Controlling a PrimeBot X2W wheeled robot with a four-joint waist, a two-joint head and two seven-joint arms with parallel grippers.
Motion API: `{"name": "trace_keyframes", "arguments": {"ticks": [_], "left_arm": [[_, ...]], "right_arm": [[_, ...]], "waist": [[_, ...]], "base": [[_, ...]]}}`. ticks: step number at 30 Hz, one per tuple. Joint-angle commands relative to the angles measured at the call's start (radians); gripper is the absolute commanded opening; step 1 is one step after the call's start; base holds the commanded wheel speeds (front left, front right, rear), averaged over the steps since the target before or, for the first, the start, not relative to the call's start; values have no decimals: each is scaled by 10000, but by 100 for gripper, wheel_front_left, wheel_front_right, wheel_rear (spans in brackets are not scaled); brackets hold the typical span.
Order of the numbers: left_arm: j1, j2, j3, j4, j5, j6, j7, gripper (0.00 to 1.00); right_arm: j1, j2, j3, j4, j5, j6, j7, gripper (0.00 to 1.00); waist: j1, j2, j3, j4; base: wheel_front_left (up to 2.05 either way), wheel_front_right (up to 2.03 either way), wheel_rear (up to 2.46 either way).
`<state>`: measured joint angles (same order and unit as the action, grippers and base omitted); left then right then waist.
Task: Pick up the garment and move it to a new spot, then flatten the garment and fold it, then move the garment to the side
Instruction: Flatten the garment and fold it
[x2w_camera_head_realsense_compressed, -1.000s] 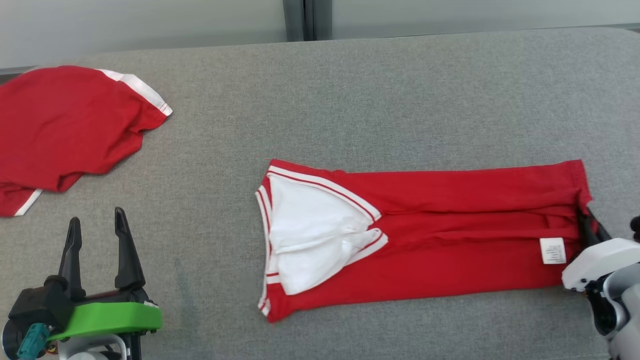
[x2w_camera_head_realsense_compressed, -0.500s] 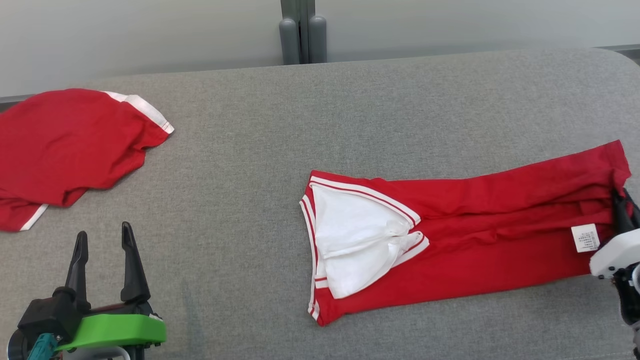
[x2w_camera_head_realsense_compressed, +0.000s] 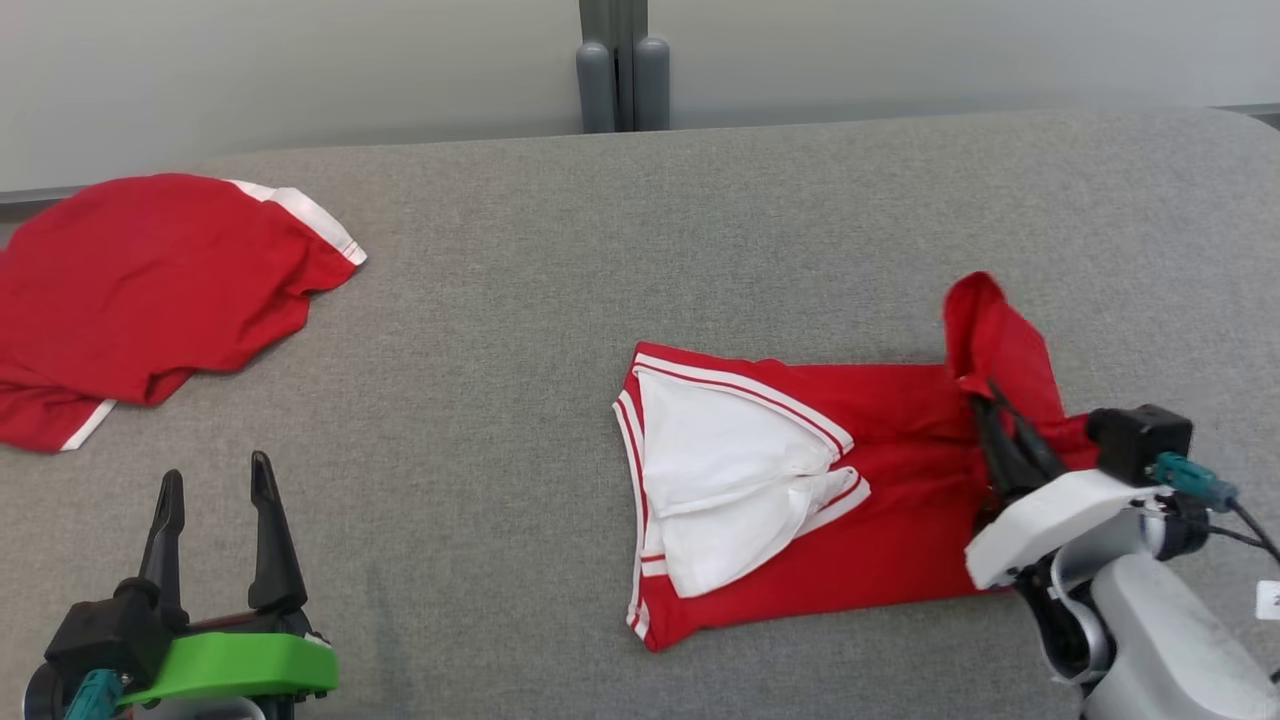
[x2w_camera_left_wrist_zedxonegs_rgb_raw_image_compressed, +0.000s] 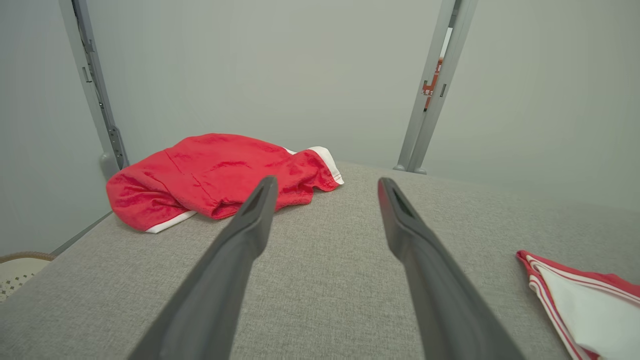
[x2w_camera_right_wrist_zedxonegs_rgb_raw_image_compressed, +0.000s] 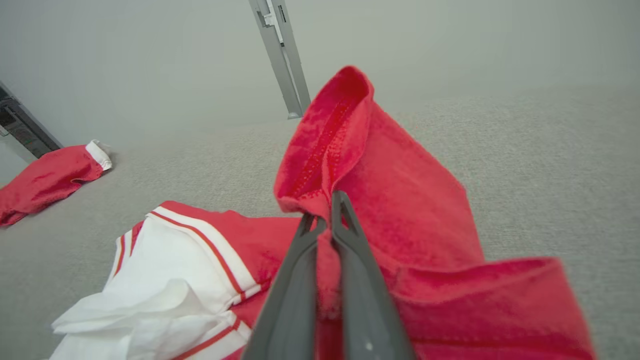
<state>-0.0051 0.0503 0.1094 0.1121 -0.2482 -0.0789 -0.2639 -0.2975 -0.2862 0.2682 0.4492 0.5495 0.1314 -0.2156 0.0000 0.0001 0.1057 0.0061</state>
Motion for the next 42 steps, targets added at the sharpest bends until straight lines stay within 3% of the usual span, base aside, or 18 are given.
{"name": "trace_keyframes", "arguments": {"ticks": [1, 11, 24, 25, 26, 33, 42], "left_arm": [[78, 7, -35, -4, -41, 17, -2, 100], [-167, 9, -204, 46, -148, 69, -2, 100], [-397, 9, -415, 213, -252, 97, -2, 100], [-407, 9, -432, 222, -261, 109, -2, 100], [-411, 9, -442, 238, -270, 124, -2, 100], [-294, 9, -404, 260, -259, 160, -2, 100], [-156, 9, -420, 269, -171, 145, -2, 100]], "right_arm": [[138, 139, 189, -223, -114, -15, 68, 0], [-75, 1178, 1404, -1014, -524, -13, 380, 0], [-669, 1931, 2632, -192, -679, -14, 224, 0], [-746, 1937, 2640, -87, -724, -14, 171, 25], [-814, 1953, 2642, 24, -748, -14, 98, 97], [-1092, 1909, 2715, -1, -554, -14, -293, 100], [-1171, 861, 1740, -1259, -726, -14, -496, 100]], "waist": [[0, -1, 27, 89], [0, -1, 226, 471], [0, -1, 383, 884], [0, -1, 390, 896], [0, -1, 393, 902], [0, -1, 344, 786], [0, -1, 107, 524]], "base": [[0, 0, 0], [0, 0, 0], [0, 0, 0], [0, 0, 0], [0, 0, 0], [0, 0, 0], [0, 0, 0]]}}
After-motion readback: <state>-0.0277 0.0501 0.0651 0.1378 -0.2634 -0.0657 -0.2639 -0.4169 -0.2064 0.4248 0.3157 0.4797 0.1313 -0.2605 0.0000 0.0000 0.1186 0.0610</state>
